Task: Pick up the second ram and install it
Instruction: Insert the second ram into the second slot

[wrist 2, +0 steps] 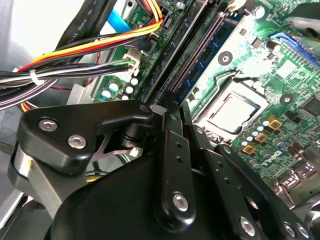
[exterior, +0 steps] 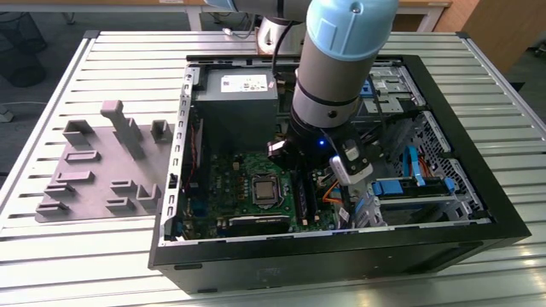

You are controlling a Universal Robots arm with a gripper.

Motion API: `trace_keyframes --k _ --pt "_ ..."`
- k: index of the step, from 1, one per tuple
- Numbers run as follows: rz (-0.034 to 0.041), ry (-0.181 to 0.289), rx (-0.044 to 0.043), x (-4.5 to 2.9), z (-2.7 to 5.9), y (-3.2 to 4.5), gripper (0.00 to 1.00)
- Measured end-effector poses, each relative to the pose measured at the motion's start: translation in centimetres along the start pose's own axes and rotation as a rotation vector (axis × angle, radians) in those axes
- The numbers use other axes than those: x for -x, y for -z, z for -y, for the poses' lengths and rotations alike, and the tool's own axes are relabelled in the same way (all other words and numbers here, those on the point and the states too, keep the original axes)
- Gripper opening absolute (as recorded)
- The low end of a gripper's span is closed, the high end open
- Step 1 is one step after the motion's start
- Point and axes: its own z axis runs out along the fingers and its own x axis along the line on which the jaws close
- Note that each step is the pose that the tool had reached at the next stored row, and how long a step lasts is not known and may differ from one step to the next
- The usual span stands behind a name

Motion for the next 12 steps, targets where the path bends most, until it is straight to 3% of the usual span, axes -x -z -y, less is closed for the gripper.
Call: trace_keyframes --k 12 --pt "0.0 0.0 0.0011 0.03 0.01 -0.42 0.14"
